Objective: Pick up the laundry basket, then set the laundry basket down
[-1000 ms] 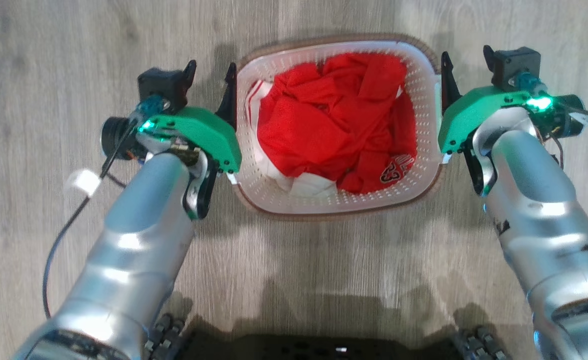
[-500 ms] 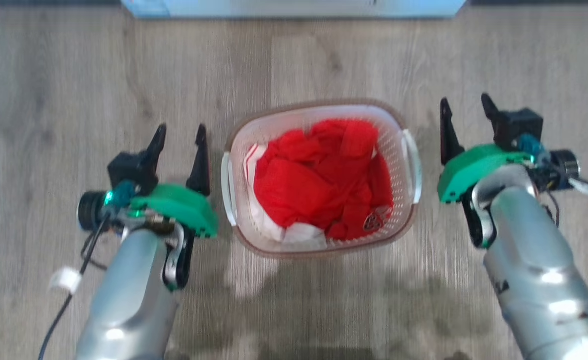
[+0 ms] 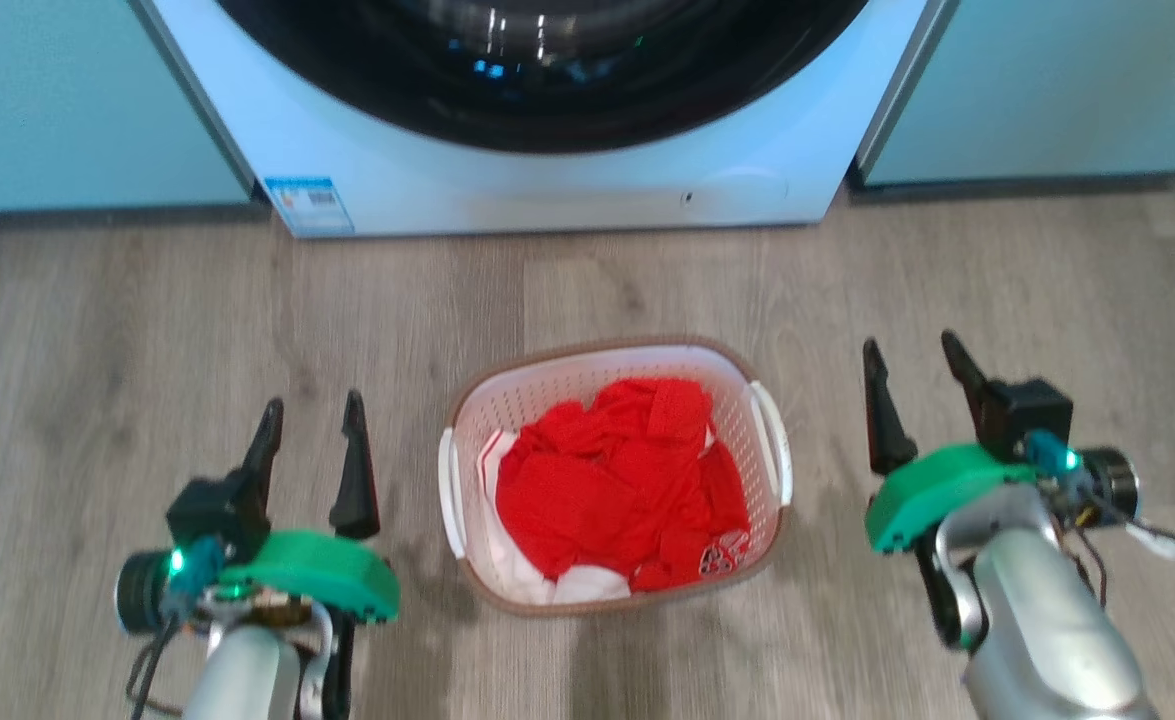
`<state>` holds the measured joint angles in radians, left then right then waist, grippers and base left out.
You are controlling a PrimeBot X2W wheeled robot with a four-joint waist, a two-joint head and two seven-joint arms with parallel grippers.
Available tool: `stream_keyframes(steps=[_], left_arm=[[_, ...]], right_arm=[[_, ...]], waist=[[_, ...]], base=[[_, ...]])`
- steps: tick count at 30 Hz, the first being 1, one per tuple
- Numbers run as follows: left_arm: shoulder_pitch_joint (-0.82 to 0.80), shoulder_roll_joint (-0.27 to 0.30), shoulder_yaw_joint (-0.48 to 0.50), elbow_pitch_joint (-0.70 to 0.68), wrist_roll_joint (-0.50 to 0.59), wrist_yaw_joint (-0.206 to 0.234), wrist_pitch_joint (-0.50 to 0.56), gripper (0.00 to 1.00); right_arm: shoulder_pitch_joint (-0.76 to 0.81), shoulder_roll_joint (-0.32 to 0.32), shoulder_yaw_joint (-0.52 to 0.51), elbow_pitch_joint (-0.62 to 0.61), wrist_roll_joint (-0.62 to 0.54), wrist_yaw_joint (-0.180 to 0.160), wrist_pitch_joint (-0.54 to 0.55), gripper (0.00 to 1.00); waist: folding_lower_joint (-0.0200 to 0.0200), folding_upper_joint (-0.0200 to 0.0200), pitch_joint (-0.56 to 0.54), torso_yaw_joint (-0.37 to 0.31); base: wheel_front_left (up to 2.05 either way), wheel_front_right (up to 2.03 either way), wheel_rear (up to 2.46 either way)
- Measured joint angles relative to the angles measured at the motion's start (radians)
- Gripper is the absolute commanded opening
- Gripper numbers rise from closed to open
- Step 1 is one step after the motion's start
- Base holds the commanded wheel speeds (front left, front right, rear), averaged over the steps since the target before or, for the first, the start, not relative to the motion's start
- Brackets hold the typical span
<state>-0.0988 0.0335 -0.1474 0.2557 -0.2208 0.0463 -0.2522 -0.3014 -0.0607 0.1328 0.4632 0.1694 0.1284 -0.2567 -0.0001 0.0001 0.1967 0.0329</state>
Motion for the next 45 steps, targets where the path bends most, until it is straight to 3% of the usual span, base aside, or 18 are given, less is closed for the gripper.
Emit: stream_keyframes(steps=[17, 42, 43, 45], left_arm=[[0.27, 0.009, 0.047, -0.136, -0.001, 0.044, 0.0, 1.0], [0.307, 0.01, 0.06, -0.143, 0.031, 0.049, 0.0, 1.0], [0.307, 0.01, 0.06, -0.143, 0.031, 0.049, 0.0, 0.0], [0.307, 0.006, 0.058, -0.115, 0.03, 0.05, 0.003, 0.0]], right_arm=[[0.233, 0.006, -0.023, -0.155, 0.006, 0.0, 0.0, 1.0], [0.268, 0.012, -0.042, -0.193, 0.006, 0.0, 0.0, 1.0], [0.268, 0.012, -0.043, -0.193, 0.006, 0.0, 0.0, 0.0], [0.271, 0.013, -0.039, -0.166, 0.006, 0.0, 0.0, 0.0]], waist=[[0.0, 0.0, -0.19, -0.071], [0.0, -0.0001, -0.211, -0.08], [0.0, -0.0001, -0.21, -0.08], [0.0, -0.0001, -0.21, -0.08]], base=[[0.0, 0.0, 0.0], [0.0, 0.0, 0.0], [0.0, 0.0, 0.0], [0.0, 0.0, 0.0]])
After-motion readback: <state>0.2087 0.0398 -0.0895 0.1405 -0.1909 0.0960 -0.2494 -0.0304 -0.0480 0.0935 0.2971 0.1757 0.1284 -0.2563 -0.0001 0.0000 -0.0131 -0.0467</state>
